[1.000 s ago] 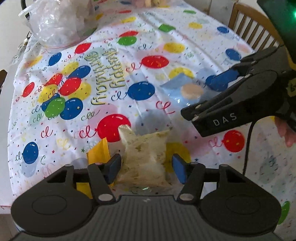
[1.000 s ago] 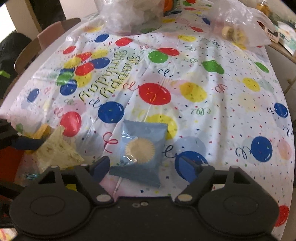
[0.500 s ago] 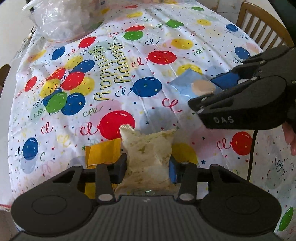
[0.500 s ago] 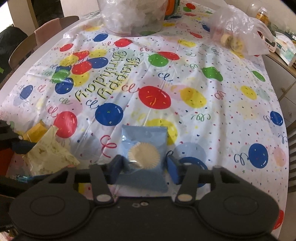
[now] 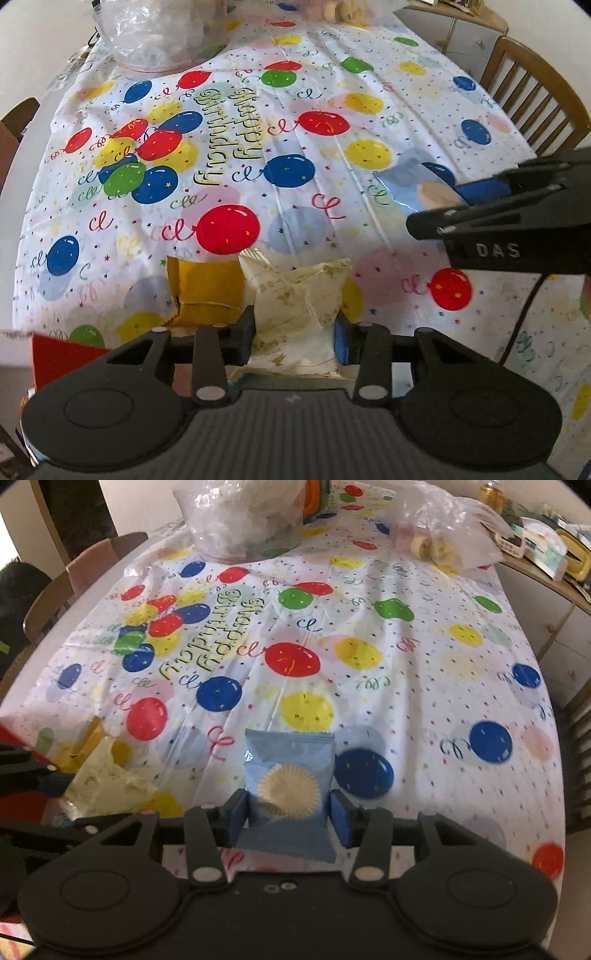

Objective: Organize snacks
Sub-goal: 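Grasp the cream snack bag with left tool while right tool grasps the blue cookie packet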

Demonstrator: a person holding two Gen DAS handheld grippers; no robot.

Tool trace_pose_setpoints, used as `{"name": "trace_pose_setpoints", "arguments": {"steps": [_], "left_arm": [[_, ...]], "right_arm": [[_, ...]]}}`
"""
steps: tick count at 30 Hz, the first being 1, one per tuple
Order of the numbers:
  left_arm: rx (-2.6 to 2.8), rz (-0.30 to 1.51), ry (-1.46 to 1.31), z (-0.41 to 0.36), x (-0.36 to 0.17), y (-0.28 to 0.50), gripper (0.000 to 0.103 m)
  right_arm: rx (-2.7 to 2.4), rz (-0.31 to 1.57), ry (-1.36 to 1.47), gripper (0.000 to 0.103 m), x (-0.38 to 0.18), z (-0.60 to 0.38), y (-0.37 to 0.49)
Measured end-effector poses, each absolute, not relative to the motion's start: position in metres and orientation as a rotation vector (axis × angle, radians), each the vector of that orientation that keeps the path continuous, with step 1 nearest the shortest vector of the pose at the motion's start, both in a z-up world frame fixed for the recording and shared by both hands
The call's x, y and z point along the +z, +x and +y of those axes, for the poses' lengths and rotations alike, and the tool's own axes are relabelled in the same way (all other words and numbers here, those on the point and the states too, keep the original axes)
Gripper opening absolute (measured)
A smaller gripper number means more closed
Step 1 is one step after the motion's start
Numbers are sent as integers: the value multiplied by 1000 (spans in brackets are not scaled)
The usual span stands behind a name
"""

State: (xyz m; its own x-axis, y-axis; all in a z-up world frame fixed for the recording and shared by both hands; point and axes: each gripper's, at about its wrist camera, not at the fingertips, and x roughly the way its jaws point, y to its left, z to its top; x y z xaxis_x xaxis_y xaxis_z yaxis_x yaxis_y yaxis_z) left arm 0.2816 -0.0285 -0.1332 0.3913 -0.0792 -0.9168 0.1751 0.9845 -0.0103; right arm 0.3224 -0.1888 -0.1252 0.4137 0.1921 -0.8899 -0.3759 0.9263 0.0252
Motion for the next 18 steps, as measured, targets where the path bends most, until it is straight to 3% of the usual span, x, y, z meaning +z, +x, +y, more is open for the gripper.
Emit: {"name": "trace_pose_setpoints", "arguments": {"steps": [18], "left_arm": [[-177, 1081, 10, -24, -62, 212, 40]], "right_arm": [[386, 1013, -125, 46, -46, -190, 231]]}}
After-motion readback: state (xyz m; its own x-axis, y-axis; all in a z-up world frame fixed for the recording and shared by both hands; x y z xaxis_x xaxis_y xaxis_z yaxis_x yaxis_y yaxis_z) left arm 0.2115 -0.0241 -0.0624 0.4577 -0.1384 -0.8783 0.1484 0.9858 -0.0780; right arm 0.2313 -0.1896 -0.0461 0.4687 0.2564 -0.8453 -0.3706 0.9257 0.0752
